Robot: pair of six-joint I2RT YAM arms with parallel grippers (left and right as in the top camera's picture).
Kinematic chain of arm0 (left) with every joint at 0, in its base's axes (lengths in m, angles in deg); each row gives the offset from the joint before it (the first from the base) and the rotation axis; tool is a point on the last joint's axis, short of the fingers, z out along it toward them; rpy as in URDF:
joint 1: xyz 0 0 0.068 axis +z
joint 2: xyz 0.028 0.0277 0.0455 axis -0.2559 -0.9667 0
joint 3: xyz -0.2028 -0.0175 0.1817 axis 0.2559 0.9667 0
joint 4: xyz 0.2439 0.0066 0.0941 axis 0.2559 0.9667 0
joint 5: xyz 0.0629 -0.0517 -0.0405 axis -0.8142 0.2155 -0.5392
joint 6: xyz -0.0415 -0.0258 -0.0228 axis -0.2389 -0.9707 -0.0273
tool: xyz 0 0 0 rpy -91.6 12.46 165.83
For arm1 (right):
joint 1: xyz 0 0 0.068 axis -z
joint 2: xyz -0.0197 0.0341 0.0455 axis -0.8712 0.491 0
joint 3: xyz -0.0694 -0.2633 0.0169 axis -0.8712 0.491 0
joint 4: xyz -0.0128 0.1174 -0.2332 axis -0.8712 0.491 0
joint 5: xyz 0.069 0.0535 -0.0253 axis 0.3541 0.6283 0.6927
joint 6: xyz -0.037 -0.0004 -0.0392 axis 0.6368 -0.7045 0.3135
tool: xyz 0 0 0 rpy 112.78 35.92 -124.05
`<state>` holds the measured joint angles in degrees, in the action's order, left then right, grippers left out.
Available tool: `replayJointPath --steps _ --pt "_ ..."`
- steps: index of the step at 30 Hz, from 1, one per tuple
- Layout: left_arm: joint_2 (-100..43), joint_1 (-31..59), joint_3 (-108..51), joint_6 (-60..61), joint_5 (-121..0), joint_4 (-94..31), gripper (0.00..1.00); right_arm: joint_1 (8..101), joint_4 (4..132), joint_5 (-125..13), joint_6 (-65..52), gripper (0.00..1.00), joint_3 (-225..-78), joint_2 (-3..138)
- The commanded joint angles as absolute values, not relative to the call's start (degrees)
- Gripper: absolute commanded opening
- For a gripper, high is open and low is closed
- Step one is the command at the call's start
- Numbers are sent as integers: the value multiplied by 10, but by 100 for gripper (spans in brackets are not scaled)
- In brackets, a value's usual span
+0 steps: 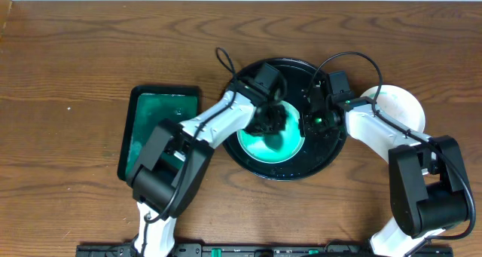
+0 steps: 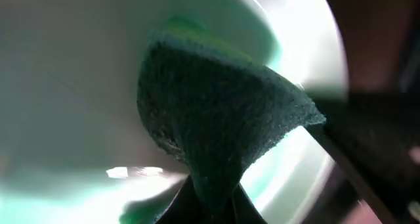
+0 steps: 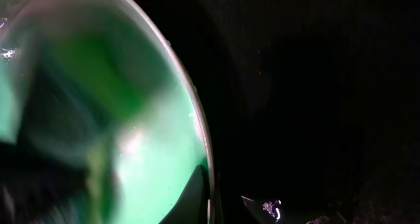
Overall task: Clean dirty plates on tray and stack at the side
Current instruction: 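Scrub the pale green plate with the sponge while the right gripper holds it, then return the sponge to the black dish with the left gripper, then lift the pale green plate with the right gripper and tilt it over the dish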
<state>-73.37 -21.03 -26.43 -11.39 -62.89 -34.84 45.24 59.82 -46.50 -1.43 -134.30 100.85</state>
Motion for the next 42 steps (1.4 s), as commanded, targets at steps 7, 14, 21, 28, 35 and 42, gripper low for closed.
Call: replayJointPath --steps 7,14,21,28,35,42 --pt "-745 -203 -254 -139 -667 -230 8 447 611 -509 -13 1 -1322 1037" --pt "-656 -166 -254 -126 -769 -166 7 447 614 -509 -13 1 -1322 1037" --pt "-477 -100 -254 -102 -798 -146 7 447 615 -515 -20 1 -1322 1037" --pt "-392 32 -253 -103 -1059 -37 7 447 616 -528 -27 1 -1322 1037" --pt "-451 147 -174 -116 -998 -83 7 446 602 -528 -2 1 -1322 1038" --pt "-519 197 -122 -115 -932 -134 7 423 596 -531 15 10 -1320 1040"
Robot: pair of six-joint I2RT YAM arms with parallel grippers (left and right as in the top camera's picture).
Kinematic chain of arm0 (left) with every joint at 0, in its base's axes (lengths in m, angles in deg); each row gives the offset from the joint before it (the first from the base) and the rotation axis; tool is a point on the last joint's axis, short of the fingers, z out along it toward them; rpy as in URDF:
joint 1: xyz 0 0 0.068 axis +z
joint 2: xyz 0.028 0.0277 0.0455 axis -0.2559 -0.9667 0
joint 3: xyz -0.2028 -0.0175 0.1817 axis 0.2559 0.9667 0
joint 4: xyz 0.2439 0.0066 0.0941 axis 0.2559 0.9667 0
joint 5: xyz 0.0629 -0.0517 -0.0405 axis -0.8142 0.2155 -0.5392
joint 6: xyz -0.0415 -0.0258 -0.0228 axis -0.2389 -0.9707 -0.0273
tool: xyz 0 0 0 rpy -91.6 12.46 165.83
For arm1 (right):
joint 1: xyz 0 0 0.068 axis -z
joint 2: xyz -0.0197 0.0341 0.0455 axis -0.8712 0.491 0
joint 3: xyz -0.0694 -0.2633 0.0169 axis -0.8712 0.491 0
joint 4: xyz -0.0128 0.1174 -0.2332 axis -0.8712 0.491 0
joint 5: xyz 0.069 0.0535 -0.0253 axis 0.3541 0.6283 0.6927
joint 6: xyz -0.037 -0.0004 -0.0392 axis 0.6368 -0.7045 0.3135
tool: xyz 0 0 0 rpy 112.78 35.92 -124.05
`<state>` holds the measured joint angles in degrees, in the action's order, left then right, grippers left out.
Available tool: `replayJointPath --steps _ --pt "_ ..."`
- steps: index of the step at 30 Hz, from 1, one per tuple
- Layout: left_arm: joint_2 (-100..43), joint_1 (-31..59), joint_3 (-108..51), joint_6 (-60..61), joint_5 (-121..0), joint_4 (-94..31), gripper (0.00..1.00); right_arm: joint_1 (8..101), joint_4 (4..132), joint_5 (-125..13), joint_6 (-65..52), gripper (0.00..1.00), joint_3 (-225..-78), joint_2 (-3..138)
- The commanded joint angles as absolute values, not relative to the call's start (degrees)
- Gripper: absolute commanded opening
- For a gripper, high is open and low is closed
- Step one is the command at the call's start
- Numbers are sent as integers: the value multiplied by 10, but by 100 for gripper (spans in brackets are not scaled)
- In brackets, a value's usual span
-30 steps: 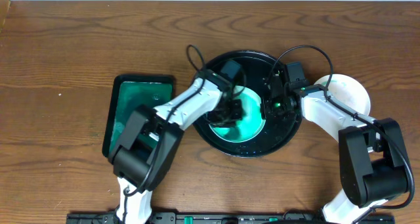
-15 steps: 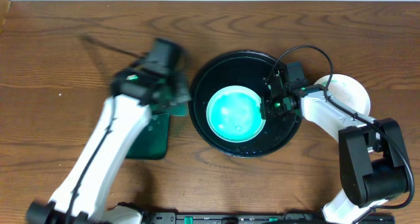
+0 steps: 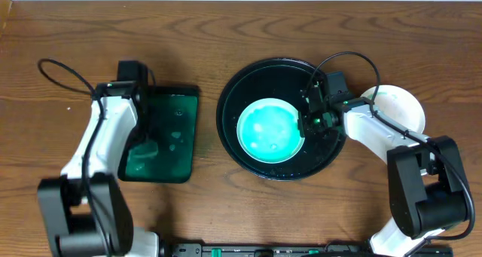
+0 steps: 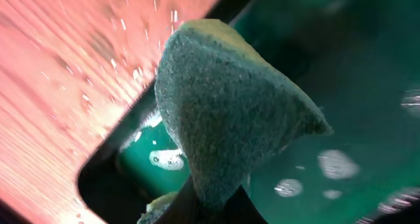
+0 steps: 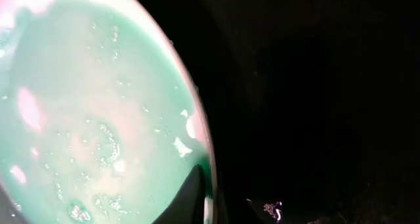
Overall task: Clean dirty plates on tray and stack at the side
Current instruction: 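Lift the pale green plate with the right gripper and tilt it over the dish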
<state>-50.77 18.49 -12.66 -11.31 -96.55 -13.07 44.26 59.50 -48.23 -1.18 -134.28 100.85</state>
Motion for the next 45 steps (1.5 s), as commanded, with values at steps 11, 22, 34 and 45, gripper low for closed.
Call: replayJointPath --steps 11,22,34,45 --pt "-420 200 -125 -79 -855 -115 46 416 661 -537 8 1 -1371 990" --pt "-198 200 -125 -79 -842 -72 71 317 660 -612 60 1 -1534 919" --pt "-37 200 -125 -79 -815 -42 73 159 379 -742 58 1 -1538 1016" --pt "-49 200 -124 -64 -815 -17 77 340 549 -483 -46 43 -1539 1027"
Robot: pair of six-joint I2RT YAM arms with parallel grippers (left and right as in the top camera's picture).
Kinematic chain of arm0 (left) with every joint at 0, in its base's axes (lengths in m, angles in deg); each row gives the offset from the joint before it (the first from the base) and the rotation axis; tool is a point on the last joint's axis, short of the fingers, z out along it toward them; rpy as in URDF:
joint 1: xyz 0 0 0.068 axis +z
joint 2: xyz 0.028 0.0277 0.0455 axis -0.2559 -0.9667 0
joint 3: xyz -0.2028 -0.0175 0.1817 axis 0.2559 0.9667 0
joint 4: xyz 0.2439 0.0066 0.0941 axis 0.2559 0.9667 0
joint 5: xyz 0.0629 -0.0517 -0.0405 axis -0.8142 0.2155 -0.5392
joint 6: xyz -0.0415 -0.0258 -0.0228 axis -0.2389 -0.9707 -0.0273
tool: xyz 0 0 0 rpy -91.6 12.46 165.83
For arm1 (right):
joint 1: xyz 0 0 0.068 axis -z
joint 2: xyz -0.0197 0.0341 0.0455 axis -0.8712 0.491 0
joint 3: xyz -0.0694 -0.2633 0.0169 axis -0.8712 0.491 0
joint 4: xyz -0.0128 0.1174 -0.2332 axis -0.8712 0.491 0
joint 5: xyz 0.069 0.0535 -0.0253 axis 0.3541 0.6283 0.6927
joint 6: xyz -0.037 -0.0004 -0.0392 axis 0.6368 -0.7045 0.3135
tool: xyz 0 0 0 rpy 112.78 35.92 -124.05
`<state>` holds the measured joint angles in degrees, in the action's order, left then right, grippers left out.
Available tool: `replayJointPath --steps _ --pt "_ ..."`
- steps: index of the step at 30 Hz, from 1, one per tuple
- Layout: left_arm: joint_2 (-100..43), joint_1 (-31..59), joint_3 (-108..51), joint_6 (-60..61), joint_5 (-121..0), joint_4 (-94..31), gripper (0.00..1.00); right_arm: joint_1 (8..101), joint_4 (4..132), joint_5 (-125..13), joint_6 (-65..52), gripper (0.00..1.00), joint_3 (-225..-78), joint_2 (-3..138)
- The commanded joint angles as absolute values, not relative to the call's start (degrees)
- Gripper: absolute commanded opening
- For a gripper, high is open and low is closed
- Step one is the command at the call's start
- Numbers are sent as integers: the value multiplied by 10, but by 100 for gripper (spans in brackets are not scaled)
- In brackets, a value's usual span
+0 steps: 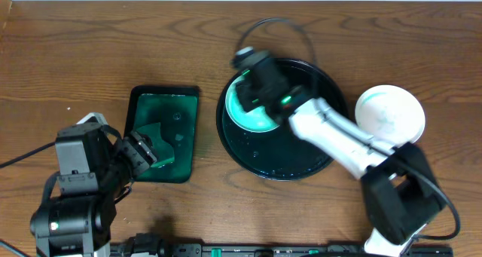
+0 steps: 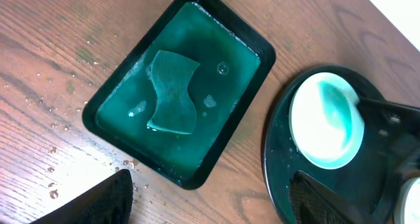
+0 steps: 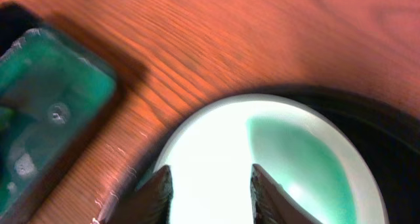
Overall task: Clean dirty plates on tray and stack at the side
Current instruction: 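Lift the pale green plate with the right gripper and tilt it over the dish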
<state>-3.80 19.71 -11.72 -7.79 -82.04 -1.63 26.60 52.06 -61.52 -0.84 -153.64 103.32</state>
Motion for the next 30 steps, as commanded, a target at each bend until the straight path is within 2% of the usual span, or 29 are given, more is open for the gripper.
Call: replayJointPath --steps 1,6,12,14,17,23,30 --pt "-54 200 -124 -64 -815 -18 77 363 570 -465 -46 47 -1539 1031" --pt "-86 200 -124 -64 -815 -17 77 448 629 -395 -30 47 -1539 1071" --pt "-131 200 -124 -64 -815 -15 77 442 631 -384 -24 45 -1539 1149" --pt "-139 200 -124 -64 -815 -15 77 436 631 -385 -24 31 -1539 1163" --pt "-149 200 -124 -64 -815 -14 77 435 633 -385 -31 2 -1539 1168" --pt "-150 200 -124 -64 -815 -15 76 432 631 -412 -45 1 -1539 1123" --pt "-150 200 -124 -64 -815 -15 76 405 614 -434 2 1 -1540 1017"
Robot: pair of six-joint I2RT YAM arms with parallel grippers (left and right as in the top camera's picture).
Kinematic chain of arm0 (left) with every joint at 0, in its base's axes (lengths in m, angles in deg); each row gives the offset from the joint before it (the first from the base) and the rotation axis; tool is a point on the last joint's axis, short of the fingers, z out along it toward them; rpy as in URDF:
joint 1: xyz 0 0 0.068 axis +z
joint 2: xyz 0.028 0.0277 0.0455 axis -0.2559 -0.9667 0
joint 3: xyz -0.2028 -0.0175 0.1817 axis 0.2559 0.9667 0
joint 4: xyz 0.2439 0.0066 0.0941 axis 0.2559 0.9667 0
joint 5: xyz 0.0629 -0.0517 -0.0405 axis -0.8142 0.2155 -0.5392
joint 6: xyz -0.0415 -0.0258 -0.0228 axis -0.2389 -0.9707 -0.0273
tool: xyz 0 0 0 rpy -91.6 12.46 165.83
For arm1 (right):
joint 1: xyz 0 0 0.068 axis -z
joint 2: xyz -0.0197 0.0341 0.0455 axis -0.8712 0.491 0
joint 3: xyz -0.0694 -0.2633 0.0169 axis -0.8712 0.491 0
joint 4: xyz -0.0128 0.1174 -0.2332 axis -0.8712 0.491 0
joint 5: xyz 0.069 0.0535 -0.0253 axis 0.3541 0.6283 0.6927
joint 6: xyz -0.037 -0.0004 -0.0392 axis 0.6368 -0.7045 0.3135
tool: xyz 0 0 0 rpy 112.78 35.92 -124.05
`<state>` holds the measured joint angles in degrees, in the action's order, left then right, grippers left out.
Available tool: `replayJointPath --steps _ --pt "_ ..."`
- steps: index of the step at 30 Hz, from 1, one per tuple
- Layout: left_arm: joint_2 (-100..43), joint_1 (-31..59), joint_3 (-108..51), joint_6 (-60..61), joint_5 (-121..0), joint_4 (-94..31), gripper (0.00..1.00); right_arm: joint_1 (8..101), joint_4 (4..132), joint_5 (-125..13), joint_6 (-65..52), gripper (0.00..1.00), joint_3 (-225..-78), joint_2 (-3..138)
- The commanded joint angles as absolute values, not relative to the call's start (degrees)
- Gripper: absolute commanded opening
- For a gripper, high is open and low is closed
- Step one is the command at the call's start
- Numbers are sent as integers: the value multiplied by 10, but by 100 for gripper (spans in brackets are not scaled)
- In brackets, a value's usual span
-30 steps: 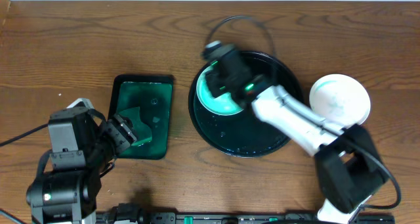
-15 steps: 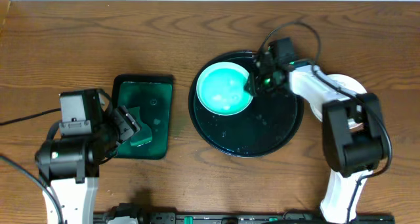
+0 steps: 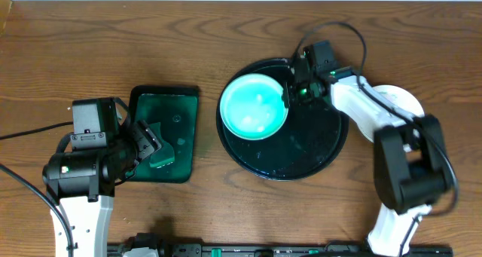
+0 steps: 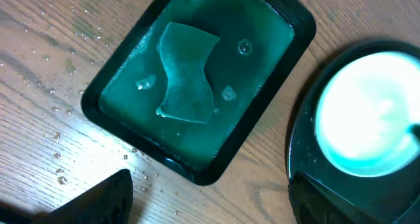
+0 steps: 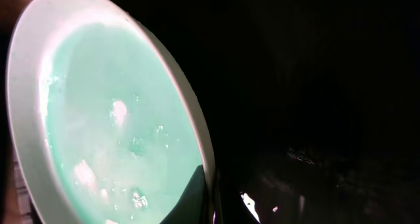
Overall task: Clean dirty plates on tray and stack at the side
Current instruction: 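Lift the pale green plate with the right gripper and tilt it over the dish, then carry the pale green plate right and stack it on the plate pile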
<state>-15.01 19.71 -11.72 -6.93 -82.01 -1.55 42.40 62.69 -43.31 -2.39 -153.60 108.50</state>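
A white plate (image 3: 254,106) filmed with green soapy water sits over the upper left of the round black tray (image 3: 301,155). My right gripper (image 3: 290,93) is shut on the plate's right rim. The right wrist view shows that rim pinched between the jaws of the right gripper (image 5: 209,188), with the plate (image 5: 111,119) filling the left side. A green sponge (image 4: 187,73) lies in the black basin (image 4: 298,37) of green water. My left gripper (image 4: 210,207) hangs open and empty above the table beside the basin, its fingertips (image 4: 98,201) spread wide.
A clean white plate (image 3: 403,100) rests on the table right of the tray, partly under my right forearm. The basin (image 3: 188,91) stands left of the tray. Water drops speckle the wood near the basin.
My right gripper was at the tray's far left edge over the plate, arm stretched across the tray. Now it grips the plate's right rim. The left gripper stays open with the sponge still in the basin.
My left gripper pressed the sponge onto the plate on the tray while the right held its rim. Then the left held the sponge over the basin. Later the sponge lay in the basin, left gripper open and back. Now the right holds the plate at the tray's upper left.
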Motion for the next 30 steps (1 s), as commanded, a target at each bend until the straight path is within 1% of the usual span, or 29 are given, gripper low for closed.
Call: replayJointPath --steps 1,6,10,13,16,18,26,30 --pt "-150 200 -124 -64 -815 -15 77 394 604 -434 5 1 -1540 1003" --pt "-150 200 -124 -64 -814 -14 76 313 507 -470 6 1 -1540 980" --pt "-150 200 -124 -64 -808 -11 77 240 427 -577 10 1 -1540 1001" --pt "-148 200 -124 -64 -800 -4 76 189 360 -656 41 1 -1540 1033" --pt "-147 200 -124 -64 -797 6 76 143 280 -744 92 1 -1540 1066" --pt "-147 200 -124 -64 -797 17 77 114 230 -806 146 1 -1540 1071" --pt "-147 200 -124 -57 -798 26 77 54 125 -967 286 1 -1540 1058" --pt "-147 200 -124 -51 -798 26 77 33 85 -1010 348 1 -1540 1048"
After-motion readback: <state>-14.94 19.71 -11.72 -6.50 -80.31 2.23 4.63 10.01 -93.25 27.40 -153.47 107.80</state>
